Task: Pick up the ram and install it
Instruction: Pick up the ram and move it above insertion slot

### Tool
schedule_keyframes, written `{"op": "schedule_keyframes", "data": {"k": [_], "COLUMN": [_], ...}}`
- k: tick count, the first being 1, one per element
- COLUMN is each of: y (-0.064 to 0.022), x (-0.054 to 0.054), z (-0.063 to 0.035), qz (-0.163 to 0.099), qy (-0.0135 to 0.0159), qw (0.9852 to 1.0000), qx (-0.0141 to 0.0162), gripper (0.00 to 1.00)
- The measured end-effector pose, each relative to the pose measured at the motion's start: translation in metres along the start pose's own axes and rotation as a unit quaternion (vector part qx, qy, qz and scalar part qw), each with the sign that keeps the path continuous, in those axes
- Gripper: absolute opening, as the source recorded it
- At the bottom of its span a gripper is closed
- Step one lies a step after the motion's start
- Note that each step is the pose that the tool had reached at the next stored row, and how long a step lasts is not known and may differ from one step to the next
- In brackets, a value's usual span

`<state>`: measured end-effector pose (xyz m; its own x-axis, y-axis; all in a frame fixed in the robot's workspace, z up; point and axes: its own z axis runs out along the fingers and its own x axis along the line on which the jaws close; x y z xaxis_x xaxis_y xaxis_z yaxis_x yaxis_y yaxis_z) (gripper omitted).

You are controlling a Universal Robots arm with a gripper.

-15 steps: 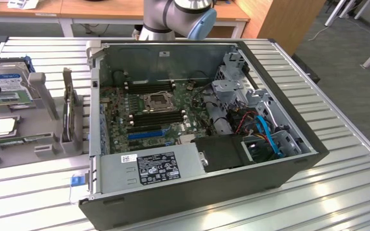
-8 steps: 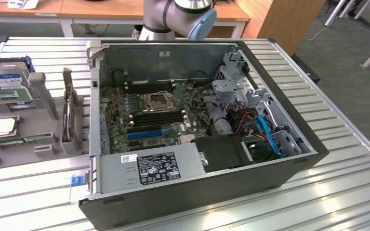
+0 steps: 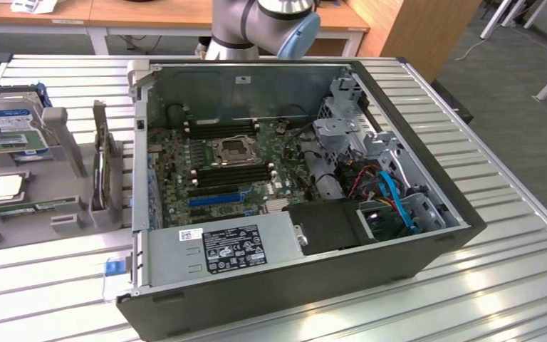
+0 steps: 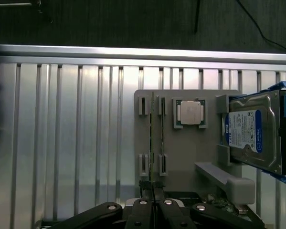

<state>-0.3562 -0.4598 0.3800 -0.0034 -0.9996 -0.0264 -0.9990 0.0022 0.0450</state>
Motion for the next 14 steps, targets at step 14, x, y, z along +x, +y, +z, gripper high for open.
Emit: {"op": "schedule_keyframes", "data": {"k": [14], "y": [-0.0001], "x": [0.0], "z": [-0.0121], "qz": [0.0], "qy": [-0.0011], "qw": [1.0], "qx": [0.0002], "gripper": [0.11]}}
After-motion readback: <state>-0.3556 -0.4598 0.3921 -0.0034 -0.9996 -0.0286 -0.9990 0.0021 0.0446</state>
